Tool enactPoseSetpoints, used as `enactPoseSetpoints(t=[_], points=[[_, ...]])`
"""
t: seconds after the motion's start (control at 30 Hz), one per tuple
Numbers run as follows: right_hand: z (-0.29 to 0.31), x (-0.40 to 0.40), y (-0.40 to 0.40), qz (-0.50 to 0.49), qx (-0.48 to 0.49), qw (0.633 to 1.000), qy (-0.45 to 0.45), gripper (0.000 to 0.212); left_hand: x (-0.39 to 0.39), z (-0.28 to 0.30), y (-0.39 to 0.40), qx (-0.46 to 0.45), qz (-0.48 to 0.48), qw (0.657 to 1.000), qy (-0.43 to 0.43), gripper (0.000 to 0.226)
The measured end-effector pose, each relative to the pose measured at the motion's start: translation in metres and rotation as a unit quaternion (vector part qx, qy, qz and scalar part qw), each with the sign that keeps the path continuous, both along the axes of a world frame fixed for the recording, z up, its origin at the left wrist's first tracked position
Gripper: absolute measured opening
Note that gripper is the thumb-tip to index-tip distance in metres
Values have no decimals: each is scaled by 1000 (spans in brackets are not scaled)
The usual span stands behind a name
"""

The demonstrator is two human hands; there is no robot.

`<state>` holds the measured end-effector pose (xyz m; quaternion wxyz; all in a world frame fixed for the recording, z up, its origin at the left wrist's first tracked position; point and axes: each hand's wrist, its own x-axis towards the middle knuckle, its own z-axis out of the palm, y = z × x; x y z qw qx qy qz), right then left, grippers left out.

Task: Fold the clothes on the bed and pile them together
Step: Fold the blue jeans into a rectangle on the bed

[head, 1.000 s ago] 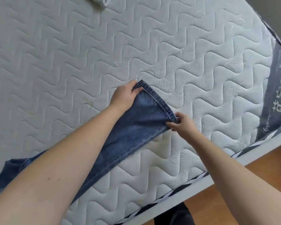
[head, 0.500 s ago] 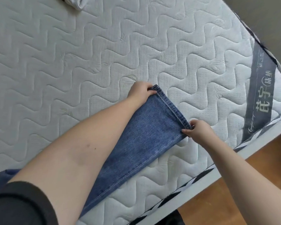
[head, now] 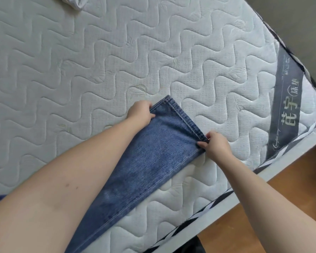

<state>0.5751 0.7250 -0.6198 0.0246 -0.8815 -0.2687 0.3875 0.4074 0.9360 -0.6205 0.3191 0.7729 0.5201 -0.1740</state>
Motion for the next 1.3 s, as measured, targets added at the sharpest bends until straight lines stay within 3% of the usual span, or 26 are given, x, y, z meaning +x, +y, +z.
enactPoseSetpoints(t=[0.13,0.27,0.4,0.47,0.57,0.7,0.77,0.93,1.07,1.3], points=[[0,3,-8,-11,9,999,-31,20,9,-3,-10,47,0,998,-52,13],[6,-6,-2,2,92,992,-83,38,-11,-4,-15,88,34,988,-121,33],[7,-15,36,-11,205,979,-4,50,-71,2,-16,74,73,983,-154,35],[5,-20,66,-27,226,971,69,58,-108,3,-18,52,62,990,-119,40],[-5,-22,114,10,212,975,70,62,-160,4,-23,-4,58,998,-33,49],[-18,-14,154,71,157,985,22,30,-209,1,-27,-32,55,991,118,37],[-21,-10,162,51,177,983,12,33,-222,-1,-26,-1,70,987,144,23],[-21,-16,160,44,197,977,-75,22,-226,-10,-27,83,110,988,69,10],[-8,-47,139,58,217,961,-161,44,-233,-11,-44,158,113,981,15,18],[13,-188,54,170,250,950,-82,42,-270,12,-90,167,150,970,-96,32]])
